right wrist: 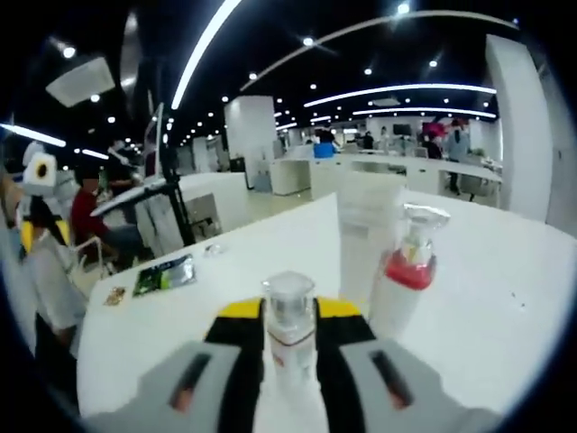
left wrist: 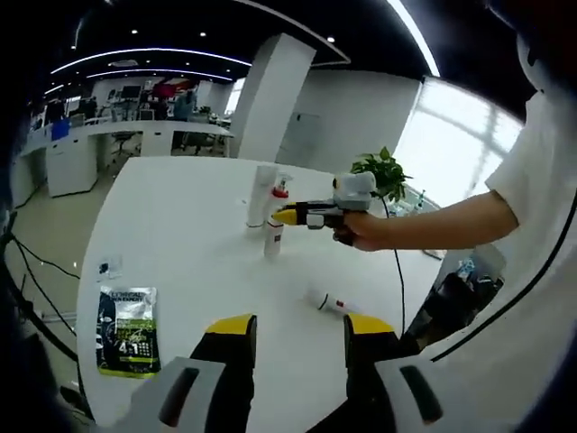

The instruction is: Arrange the skincare products in the storage area until every visible bottle or jar stands upright without overlapping.

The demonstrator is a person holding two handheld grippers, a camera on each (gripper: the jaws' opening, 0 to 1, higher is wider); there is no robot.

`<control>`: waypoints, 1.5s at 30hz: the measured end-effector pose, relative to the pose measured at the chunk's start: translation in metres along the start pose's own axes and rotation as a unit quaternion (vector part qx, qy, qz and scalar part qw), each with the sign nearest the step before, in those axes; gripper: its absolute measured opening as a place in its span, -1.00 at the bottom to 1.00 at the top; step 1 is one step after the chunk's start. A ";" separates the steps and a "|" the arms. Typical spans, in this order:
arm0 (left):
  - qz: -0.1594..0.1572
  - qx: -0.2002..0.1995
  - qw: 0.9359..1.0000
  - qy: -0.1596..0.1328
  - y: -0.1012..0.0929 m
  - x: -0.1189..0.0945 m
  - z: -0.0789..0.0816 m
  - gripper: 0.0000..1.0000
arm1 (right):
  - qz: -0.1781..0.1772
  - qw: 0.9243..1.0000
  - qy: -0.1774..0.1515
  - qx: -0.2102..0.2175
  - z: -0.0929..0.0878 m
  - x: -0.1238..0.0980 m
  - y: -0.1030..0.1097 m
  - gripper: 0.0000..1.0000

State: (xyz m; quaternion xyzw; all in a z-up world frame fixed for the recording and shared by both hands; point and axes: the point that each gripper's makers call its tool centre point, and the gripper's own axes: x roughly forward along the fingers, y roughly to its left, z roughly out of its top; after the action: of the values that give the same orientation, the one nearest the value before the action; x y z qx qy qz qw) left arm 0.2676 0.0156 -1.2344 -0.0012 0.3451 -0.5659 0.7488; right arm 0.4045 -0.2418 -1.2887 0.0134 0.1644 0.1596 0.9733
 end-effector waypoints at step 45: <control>0.068 -0.011 0.998 -0.009 0.019 -0.036 -0.012 -0.21 | -0.042 0.996 0.064 0.047 -0.049 0.025 -0.009 -0.47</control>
State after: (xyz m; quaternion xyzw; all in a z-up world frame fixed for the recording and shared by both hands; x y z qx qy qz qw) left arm 0.2731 0.0580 -1.2328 0.0089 0.3444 -0.5098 0.7883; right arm 0.4137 -0.2442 -1.3436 0.0417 0.2342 0.1110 0.9649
